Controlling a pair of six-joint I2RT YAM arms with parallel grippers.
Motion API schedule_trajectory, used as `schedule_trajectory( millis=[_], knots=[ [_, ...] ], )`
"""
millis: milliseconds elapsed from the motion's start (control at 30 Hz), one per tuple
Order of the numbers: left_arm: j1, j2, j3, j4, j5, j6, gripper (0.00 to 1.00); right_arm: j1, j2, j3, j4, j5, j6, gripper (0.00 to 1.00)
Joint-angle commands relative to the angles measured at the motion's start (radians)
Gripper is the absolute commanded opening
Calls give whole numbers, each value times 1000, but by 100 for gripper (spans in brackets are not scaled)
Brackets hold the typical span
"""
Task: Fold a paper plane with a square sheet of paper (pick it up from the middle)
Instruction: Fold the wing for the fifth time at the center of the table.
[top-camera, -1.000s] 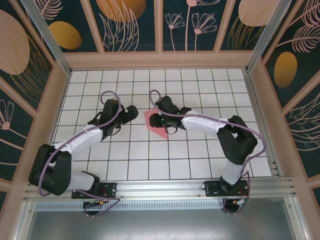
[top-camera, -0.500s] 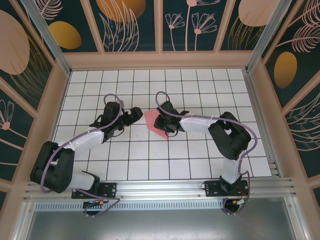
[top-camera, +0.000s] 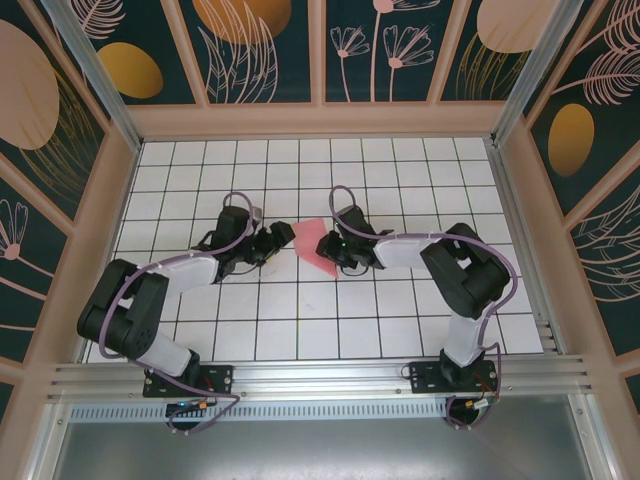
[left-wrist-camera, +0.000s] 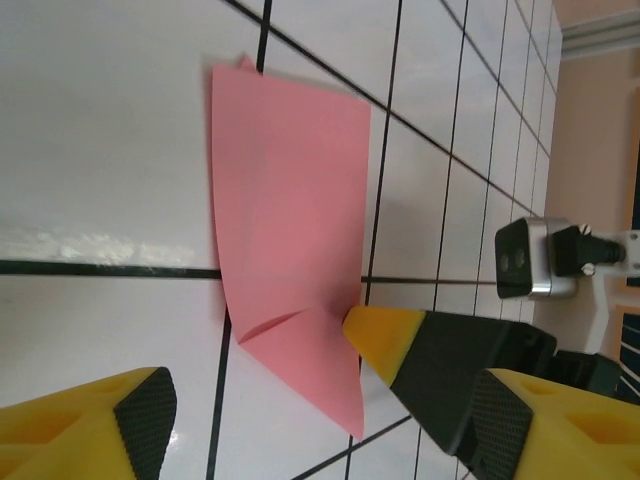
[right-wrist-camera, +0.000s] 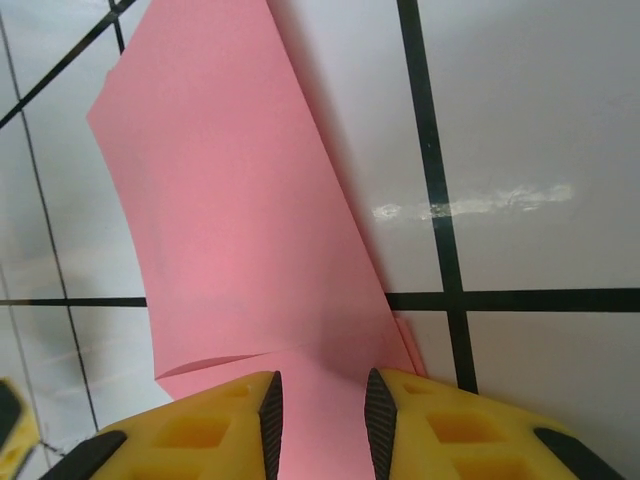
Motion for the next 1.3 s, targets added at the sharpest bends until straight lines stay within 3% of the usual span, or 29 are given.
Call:
schedule_trajectory(
  millis=[0,400,900,1267],
  knots=[
    [-29,45,16,31,42,-40,77,-31,7,-72,-22,-23,10,32],
    [-85,157,98,29,30,-74,63,-51,-4,-116,13,-48,4,31],
    [-93,210,147,-48,-21,-68,69,-60,-9,-131,24,-54,2,31],
    [-96,244,185,-35,4,-65,59,-61,-10,-136,36,-69,-9,31]
  ],
)
